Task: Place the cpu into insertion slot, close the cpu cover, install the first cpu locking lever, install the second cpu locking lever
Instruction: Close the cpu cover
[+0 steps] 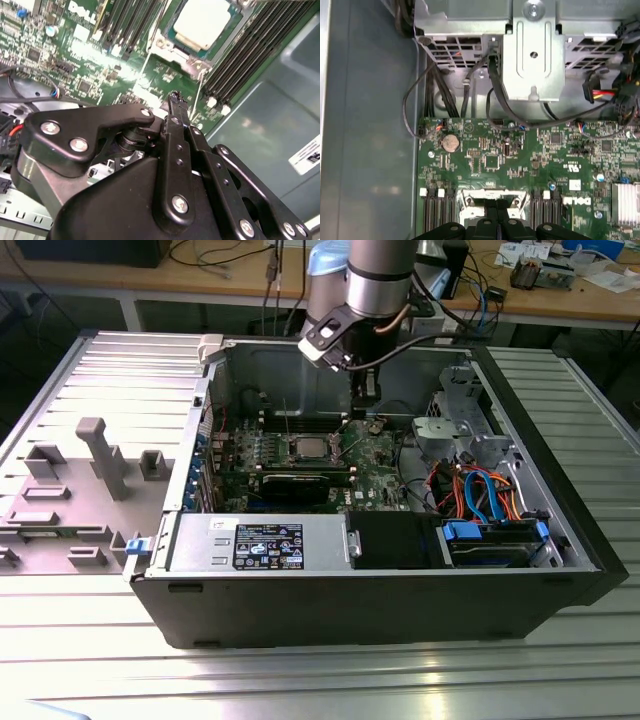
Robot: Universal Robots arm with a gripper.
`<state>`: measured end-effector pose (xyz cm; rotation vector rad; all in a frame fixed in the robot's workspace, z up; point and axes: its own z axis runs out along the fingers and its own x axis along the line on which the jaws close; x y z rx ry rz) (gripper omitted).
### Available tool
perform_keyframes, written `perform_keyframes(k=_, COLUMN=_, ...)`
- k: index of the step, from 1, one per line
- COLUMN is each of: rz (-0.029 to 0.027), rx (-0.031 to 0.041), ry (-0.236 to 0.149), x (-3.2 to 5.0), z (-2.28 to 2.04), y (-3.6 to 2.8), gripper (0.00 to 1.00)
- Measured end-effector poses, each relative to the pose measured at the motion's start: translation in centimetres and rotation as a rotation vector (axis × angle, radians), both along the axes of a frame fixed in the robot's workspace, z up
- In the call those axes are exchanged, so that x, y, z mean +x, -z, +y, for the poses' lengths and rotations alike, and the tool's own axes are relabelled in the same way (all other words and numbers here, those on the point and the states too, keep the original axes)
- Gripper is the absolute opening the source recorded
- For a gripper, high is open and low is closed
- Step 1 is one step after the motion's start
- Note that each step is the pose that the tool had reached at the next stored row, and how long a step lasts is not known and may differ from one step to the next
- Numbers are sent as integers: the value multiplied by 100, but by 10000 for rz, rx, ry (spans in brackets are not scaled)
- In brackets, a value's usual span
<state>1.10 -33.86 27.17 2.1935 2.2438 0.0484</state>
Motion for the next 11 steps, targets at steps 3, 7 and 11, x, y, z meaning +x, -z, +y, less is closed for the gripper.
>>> perform_keyframes(k=3, rz=9, rx=0, ry=-1, x=81, z=3, y=15, gripper=11)
perform_keyframes(k=7, rz=93, rx=1, ry=-1, x=235, z=12, y=62, gripper=11)
perform_keyframes(k=11, rz=120, rx=1, ry=-2, x=291, z=16, y=113, gripper=11)
